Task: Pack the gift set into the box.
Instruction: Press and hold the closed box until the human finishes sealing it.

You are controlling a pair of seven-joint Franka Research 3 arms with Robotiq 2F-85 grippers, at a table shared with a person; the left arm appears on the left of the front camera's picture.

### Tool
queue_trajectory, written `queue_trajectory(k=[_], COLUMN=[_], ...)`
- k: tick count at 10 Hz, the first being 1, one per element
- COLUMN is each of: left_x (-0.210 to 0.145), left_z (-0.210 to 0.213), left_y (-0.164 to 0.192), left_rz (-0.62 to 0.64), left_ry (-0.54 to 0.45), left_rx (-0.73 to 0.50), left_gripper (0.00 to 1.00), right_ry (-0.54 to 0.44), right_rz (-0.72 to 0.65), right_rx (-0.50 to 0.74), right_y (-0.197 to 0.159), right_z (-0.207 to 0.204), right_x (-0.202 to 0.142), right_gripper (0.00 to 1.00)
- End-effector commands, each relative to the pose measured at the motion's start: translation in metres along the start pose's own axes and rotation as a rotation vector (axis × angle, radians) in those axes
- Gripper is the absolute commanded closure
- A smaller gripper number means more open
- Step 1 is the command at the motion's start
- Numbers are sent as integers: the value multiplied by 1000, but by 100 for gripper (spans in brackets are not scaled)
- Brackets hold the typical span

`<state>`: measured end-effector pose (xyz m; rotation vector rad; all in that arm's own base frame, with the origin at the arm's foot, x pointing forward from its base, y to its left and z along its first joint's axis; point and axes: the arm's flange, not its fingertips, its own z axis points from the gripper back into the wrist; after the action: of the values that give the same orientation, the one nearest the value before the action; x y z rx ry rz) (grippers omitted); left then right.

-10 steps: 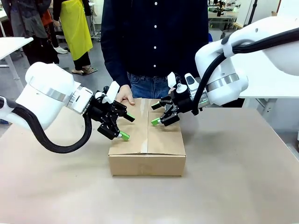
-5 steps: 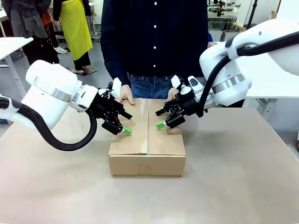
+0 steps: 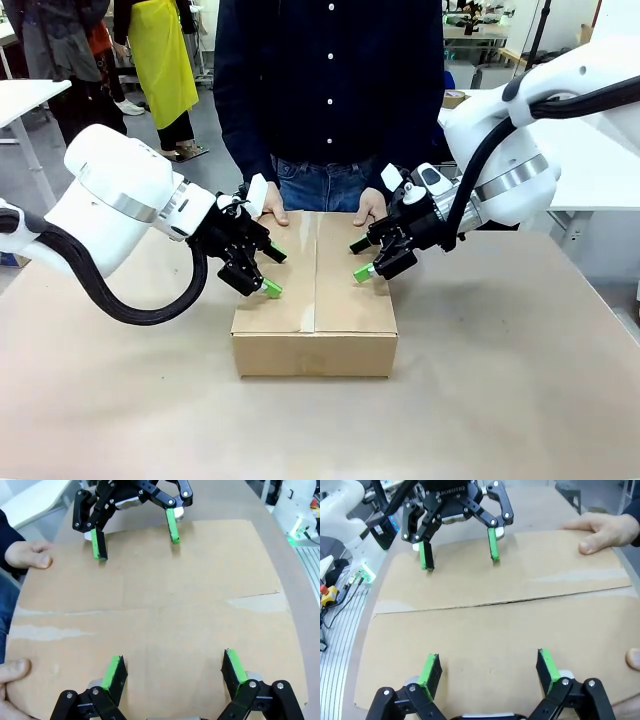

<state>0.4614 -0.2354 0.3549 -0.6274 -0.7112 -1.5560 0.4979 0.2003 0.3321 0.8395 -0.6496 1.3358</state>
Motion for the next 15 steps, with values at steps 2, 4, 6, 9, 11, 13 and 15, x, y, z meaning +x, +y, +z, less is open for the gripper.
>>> queue_trajectory(k=[2, 4, 6, 9, 11, 13, 15], left_x=[-10, -1, -1, -1, -1, -1, -1], left_z=[3, 0, 0, 0, 0, 0, 0], left_y=[-7, 0, 0, 0, 0, 0, 0], left_rz=[80, 21, 21, 21, 21, 21, 21], left_ry=[41, 2, 2, 2, 2, 2, 2], left_rx=[-16, 0, 0, 0, 0, 0, 0], left_gripper=[0, 0, 0, 0, 0, 0, 0], right_ry=[166, 219, 78, 78, 78, 78, 78], right_rz=[14, 33, 45, 45, 45, 45, 45], right_rx=[27, -40, 8, 8, 8, 8, 8], right_y=[3, 1, 1, 1, 1, 1, 1], right_z=[-26, -23, -13, -13, -13, -13, -13], right_x=[-16, -24, 4, 4, 4, 4, 4], right_gripper=[0, 0, 0, 0, 0, 0, 0])
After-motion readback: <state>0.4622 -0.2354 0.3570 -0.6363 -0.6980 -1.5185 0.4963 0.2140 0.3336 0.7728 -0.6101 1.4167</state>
